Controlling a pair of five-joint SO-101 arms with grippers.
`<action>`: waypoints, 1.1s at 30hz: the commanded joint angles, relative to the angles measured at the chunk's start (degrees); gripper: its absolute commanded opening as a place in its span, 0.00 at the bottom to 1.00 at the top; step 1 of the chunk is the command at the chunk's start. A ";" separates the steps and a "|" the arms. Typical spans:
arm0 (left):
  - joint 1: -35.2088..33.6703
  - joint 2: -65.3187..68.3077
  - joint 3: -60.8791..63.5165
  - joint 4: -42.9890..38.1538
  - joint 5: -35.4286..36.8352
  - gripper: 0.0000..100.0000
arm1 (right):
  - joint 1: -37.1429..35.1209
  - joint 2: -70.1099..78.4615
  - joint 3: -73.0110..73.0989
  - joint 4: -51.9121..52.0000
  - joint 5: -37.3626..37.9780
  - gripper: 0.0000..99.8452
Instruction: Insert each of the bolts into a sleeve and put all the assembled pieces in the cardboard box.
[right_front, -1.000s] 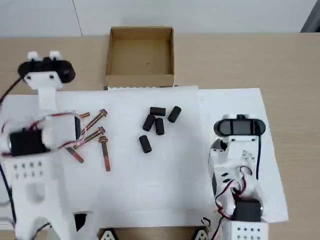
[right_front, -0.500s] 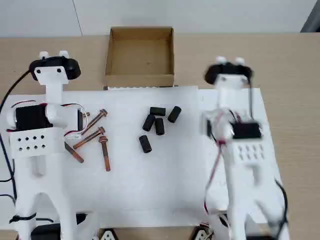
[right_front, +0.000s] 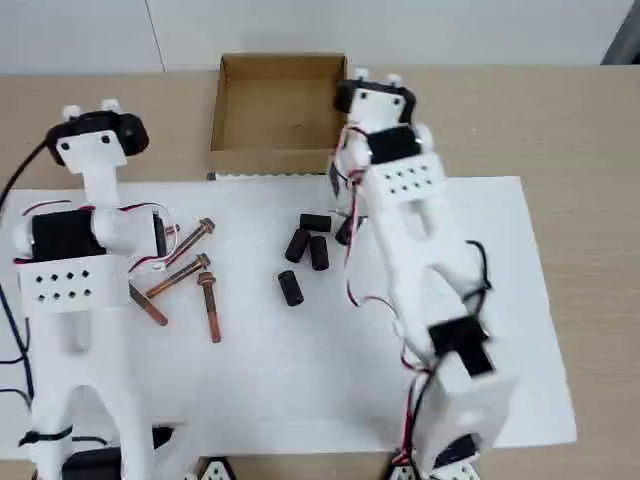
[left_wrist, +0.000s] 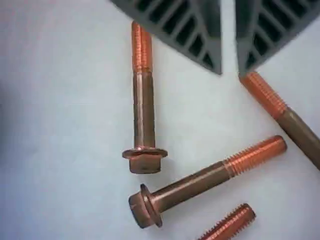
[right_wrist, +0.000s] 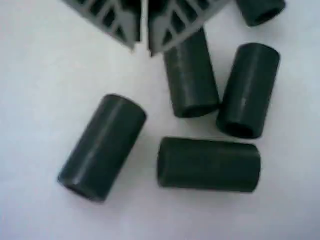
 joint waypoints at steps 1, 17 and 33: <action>-0.09 0.00 1.27 -1.32 0.88 0.01 | -1.10 4.53 -9.05 4.70 -1.76 0.01; 0.00 -0.44 6.29 -1.32 0.88 0.01 | -1.36 11.56 -16.70 6.73 -2.20 0.14; 0.09 -0.09 6.37 -4.57 0.97 0.01 | -0.31 19.56 -16.79 4.26 -2.02 0.13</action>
